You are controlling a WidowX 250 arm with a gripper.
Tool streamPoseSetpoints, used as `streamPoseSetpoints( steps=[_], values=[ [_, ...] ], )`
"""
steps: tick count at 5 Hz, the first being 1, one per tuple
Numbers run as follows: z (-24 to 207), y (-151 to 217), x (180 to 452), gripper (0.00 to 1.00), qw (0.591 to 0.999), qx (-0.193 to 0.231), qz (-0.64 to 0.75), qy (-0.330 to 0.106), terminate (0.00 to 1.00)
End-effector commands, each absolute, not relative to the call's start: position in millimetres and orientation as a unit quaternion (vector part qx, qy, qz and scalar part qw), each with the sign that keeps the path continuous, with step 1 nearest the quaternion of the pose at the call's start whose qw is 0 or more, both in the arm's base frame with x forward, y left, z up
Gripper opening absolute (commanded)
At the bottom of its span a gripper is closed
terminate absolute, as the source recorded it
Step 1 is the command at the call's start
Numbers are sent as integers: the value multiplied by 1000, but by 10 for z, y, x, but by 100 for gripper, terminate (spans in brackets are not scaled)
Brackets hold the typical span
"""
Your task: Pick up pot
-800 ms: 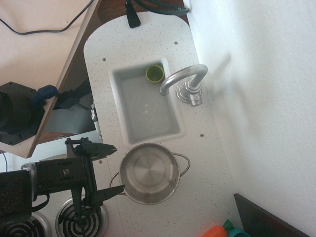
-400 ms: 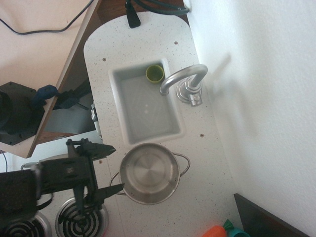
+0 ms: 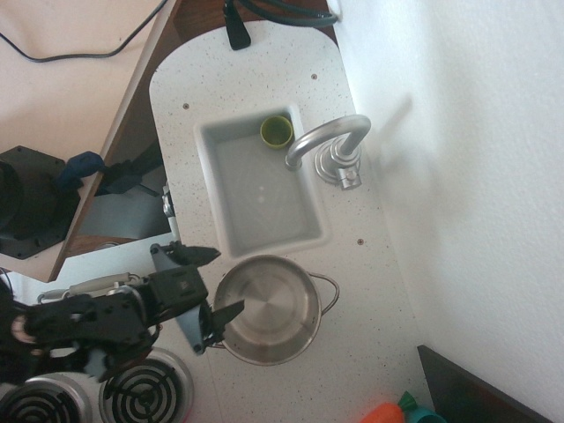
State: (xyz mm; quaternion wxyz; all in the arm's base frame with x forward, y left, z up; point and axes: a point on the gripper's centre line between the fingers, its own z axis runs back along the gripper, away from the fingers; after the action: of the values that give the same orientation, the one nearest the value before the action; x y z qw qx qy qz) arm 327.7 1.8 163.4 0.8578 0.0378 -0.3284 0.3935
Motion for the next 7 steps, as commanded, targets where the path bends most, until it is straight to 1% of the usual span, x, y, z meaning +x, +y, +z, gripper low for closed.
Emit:
streamPoseSetpoints(
  steps=[1, 2, 3, 4, 5, 6, 7],
  values=[
    [1405, 70, 3349, 100, 858, 74, 388, -328, 0],
    [1104, 47, 3317, 100, 870, 101, 368, -313, 0],
    [828, 92, 3270, 100, 876, 105, 369, -292, 0],
    [705, 84, 3213, 100, 881, 96, 373, -274, 0],
    [665, 102, 3175, 100, 876, 87, 387, -275, 0],
    [729, 95, 3177, 0, 867, 85, 383, -307, 0],
    [739, 81, 3180, 0, 867, 89, 376, -315, 0]
  ],
)
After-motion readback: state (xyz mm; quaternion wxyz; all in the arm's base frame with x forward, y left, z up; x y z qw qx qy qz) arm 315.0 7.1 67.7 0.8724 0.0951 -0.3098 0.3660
